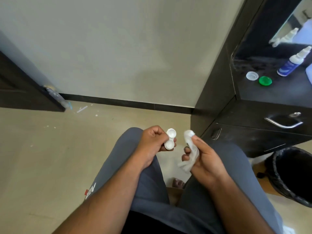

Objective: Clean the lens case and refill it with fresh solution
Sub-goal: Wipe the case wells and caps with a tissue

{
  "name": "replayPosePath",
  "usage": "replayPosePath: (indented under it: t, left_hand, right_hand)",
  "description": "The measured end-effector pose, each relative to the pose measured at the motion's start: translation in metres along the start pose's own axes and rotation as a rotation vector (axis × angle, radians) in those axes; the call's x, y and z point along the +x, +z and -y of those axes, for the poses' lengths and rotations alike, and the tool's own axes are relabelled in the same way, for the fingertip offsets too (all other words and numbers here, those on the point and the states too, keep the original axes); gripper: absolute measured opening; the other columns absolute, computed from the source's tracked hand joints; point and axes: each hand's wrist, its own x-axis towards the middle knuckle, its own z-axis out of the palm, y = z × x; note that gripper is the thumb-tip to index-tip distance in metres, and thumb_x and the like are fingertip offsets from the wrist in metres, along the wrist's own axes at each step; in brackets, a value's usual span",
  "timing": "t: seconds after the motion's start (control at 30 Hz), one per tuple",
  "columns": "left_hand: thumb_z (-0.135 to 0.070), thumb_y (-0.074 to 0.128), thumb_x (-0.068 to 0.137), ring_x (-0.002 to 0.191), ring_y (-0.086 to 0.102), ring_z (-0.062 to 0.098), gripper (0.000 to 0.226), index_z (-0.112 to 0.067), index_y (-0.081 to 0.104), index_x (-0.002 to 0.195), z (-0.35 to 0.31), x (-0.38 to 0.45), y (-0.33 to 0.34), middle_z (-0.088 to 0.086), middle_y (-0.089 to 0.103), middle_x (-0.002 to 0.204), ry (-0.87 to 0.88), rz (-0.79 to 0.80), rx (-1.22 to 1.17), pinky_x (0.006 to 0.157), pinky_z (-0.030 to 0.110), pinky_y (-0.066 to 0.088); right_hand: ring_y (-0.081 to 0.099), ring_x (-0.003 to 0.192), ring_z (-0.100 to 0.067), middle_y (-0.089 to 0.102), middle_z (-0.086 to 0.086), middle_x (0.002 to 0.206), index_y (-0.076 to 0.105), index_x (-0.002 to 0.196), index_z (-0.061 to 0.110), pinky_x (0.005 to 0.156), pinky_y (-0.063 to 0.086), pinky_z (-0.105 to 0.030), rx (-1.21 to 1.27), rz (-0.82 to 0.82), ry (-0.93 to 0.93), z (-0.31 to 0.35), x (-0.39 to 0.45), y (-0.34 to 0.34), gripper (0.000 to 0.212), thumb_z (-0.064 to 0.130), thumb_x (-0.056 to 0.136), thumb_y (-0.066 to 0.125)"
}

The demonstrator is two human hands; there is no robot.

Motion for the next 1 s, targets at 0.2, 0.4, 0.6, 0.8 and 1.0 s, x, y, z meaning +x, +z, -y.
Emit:
replayPosePath:
  t: [0.2, 0.4, 0.6, 0.8, 1.0]
  left_hand:
    - [0.003, 0.053, 0.089, 0.076, 0.072, 0.037, 0.008, -0.002, 0.055, 0.083, 0.000, -0.005, 0.003, 0.023, 0.072, 0.080, -0.056, 0.081, -0.016, 0.066, 0.042, 0.061]
    - [0.003, 0.058, 0.089, 0.065, 0.070, 0.031, 0.009, 0.010, 0.062, 0.093, -0.002, -0.008, 0.004, 0.020, 0.071, 0.078, 0.013, 0.010, -0.004, 0.060, 0.037, 0.061]
    - [0.003, 0.062, 0.087, 0.061, 0.070, 0.029, 0.007, 0.002, 0.068, 0.085, 0.000, -0.007, 0.002, 0.017, 0.071, 0.076, 0.019, -0.032, -0.001, 0.055, 0.033, 0.059]
    - [0.005, 0.064, 0.084, 0.060, 0.069, 0.029, 0.007, 0.003, 0.069, 0.080, 0.001, -0.006, 0.001, 0.019, 0.070, 0.077, 0.010, -0.055, 0.031, 0.056, 0.034, 0.059]
    - [0.003, 0.068, 0.081, 0.071, 0.071, 0.032, 0.012, -0.006, 0.072, 0.075, 0.006, -0.004, 0.004, 0.015, 0.072, 0.075, 0.087, -0.149, 0.038, 0.067, 0.043, 0.061]
  right_hand:
    - [0.066, 0.095, -0.017, 0.073, -0.005, 0.100, 0.072, 0.104, 0.013, 0.082, 0.053, -0.034, -0.664, -0.114, -0.445, 0.025, 0.007, -0.007, 0.020, 0.014, 0.086, 0.064]
    - [0.061, 0.085, -0.014, 0.065, 0.008, 0.088, 0.072, 0.094, 0.022, 0.074, 0.047, -0.026, -1.342, 0.097, -0.749, 0.039, 0.029, -0.003, 0.015, 0.011, 0.086, 0.067]
    - [0.052, 0.068, -0.019, 0.063, -0.004, 0.078, 0.073, 0.091, 0.014, 0.056, 0.043, -0.031, -2.127, 0.533, -1.275, 0.051, 0.048, -0.002, 0.019, 0.021, 0.089, 0.056]
    - [0.055, 0.066, -0.020, 0.061, -0.006, 0.078, 0.072, 0.091, 0.013, 0.054, 0.044, -0.031, -2.292, 0.658, -1.250, 0.048, 0.057, -0.001, 0.013, 0.015, 0.079, 0.075]
    - [0.052, 0.064, -0.019, 0.060, -0.006, 0.077, 0.071, 0.098, 0.008, 0.051, 0.038, -0.025, -2.225, 0.170, -1.241, 0.014, 0.046, -0.010, 0.023, 0.008, 0.075, 0.076]
